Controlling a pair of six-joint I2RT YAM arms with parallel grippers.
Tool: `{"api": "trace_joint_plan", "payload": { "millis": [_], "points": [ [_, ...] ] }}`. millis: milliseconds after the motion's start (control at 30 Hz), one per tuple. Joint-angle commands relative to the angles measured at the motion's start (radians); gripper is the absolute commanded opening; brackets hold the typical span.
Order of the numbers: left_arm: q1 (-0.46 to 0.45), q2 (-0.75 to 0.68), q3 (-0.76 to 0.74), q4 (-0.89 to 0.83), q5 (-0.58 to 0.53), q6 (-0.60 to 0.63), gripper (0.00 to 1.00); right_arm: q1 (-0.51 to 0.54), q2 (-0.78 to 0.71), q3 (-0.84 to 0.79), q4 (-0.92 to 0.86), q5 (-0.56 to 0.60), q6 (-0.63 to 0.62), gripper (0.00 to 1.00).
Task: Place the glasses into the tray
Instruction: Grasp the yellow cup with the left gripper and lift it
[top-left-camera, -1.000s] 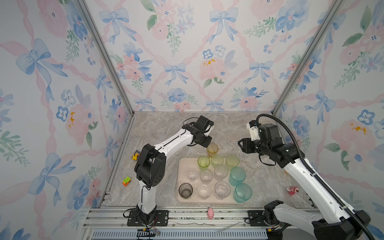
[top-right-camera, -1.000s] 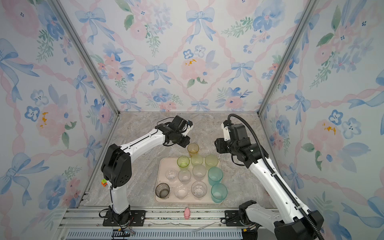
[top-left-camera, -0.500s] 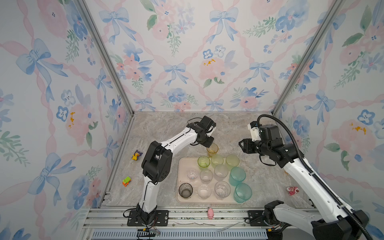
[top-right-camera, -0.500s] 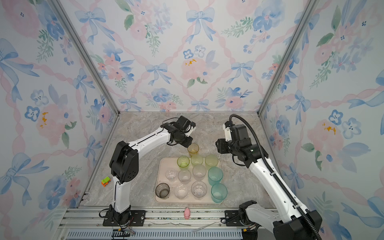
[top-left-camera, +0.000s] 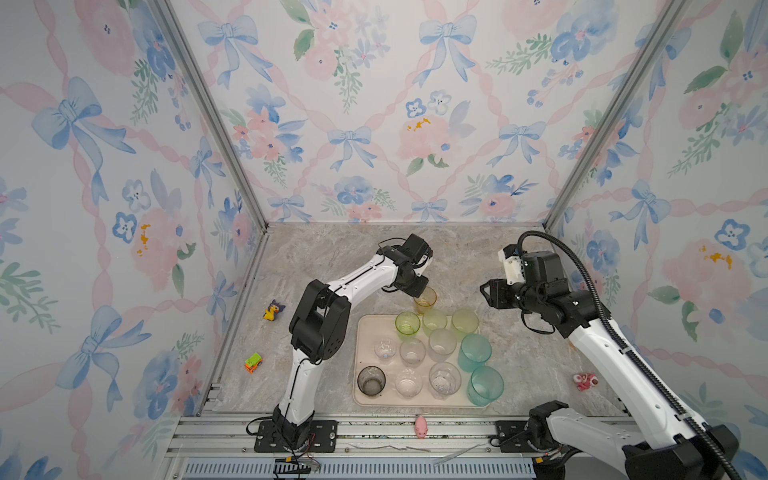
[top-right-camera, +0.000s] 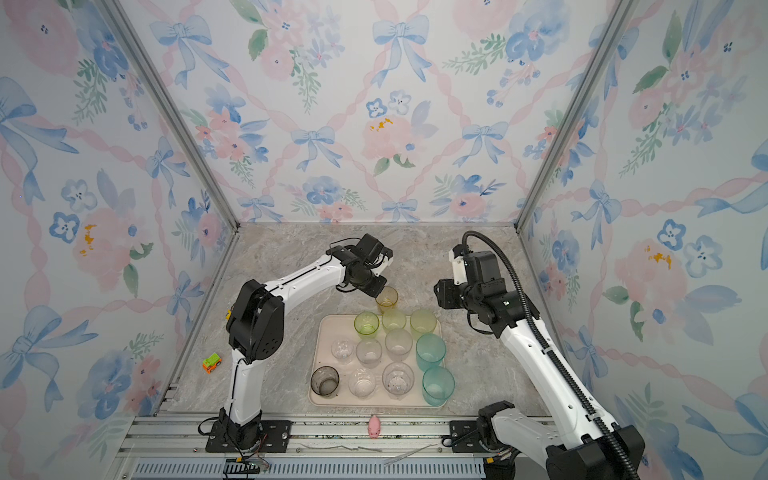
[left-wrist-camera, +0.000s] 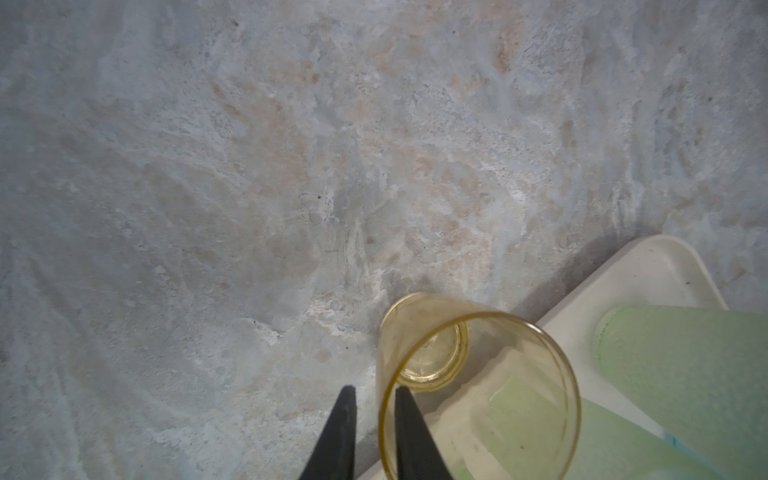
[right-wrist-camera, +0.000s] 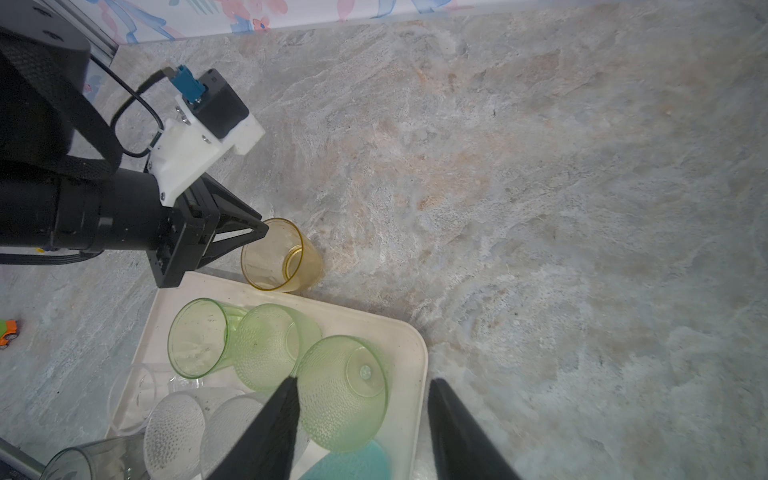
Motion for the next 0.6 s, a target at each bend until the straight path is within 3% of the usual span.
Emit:
{"api": "trace_joint_plan", "payload": {
  "millis": [0,567],
  "points": [
    [-0.005,0.027,0.023,-0.032,0.016,0.018,0.18,-0.013,-0.009,-0.013,0.018,-0.014,-0.010,0.53],
    [-0.004,0.007,0.026,-0.036,-0.021,0.022,0.08,-0.025,-0.020,-0.018,0.015,-0.020,-0.011,0.53]
  ]
}}
